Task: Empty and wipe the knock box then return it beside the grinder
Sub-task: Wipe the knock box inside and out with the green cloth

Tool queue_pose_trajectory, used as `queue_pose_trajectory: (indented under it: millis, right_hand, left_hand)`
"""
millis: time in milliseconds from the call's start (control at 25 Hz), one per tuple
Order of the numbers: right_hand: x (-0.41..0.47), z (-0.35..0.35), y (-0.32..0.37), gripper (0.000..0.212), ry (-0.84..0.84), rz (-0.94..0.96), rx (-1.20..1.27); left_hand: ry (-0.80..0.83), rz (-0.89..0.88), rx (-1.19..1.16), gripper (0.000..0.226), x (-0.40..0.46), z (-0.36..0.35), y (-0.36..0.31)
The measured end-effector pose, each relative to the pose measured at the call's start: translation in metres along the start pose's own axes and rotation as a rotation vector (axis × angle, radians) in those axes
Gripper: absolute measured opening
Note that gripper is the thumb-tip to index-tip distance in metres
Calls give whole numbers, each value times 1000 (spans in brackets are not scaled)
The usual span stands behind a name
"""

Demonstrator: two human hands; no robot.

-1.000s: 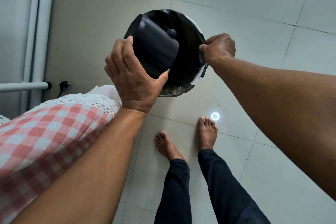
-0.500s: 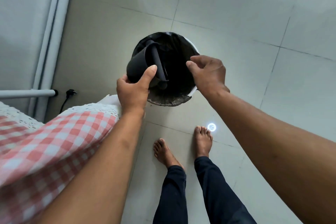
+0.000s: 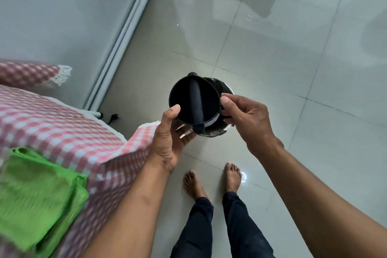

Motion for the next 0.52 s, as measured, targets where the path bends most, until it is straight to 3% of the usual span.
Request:
queue_pose_trajectory:
  millis: [160, 400, 520]
  right_hand:
    - [-62, 7, 66, 32, 131, 49, -9]
    - [-143, -13, 117, 35, 147, 85, 140]
    - [-177, -52, 125, 33, 269, 52, 158]
  left_hand:
    - [117, -35, -5, 50, -79, -9, -49]
    - [160, -125, -108, 38, -182, 5, -83]
    - [59, -182, -195, 63, -229, 38, -90]
Point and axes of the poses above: each hand's wrist, its own x-axis towards the middle knuckle, its own z-axis out of the back of the hand, y = z × x, the point moved 3 cm from there along x, towards the middle knuckle, and after that the axes turned 6 degrees about -x, right-handed, at the moved point
